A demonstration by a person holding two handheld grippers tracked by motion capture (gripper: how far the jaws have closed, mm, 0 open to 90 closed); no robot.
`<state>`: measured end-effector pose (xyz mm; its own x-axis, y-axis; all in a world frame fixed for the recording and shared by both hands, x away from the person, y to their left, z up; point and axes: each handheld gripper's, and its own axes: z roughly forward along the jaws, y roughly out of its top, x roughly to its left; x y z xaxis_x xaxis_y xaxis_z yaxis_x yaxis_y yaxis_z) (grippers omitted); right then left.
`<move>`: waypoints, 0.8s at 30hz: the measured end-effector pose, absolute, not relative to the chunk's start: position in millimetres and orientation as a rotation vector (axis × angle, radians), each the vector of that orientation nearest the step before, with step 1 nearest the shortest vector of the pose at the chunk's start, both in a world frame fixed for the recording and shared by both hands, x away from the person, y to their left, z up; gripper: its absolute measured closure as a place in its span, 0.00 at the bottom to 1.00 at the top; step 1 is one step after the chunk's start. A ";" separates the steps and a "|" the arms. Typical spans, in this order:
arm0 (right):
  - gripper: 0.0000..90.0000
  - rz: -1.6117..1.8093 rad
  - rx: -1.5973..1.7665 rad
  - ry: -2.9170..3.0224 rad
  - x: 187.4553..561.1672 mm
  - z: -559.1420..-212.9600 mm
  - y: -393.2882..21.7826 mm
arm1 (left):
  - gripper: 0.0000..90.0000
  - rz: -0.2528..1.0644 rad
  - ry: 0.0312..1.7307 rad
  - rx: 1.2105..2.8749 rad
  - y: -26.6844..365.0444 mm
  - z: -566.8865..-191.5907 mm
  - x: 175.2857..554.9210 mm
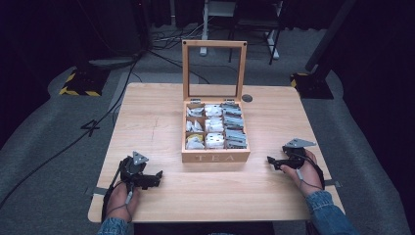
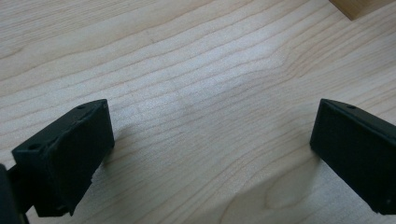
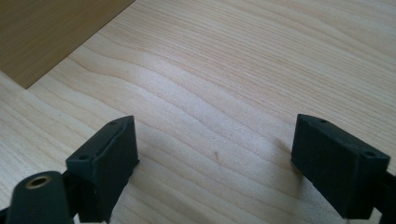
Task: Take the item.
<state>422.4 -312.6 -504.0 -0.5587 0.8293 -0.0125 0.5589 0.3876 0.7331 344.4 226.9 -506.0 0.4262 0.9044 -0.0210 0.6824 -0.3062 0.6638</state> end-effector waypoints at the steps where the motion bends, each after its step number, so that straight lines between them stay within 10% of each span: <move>1: 0.16 0.983 1.202 2.274 422.4 -504.0 -312.5 | 0.00 0.481 1.334 2.085 226.9 -506.0 344.4; 10: 0.41 0.979 1.215 2.274 422.0 -498.9 -311.1 | 0.00 0.481 1.334 2.085 226.9 -506.0 344.4; 24: 0.43 1.123 1.258 2.184 415.9 -479.3 -309.9 | 0.00 0.481 1.334 2.084 226.8 -506.1 344.4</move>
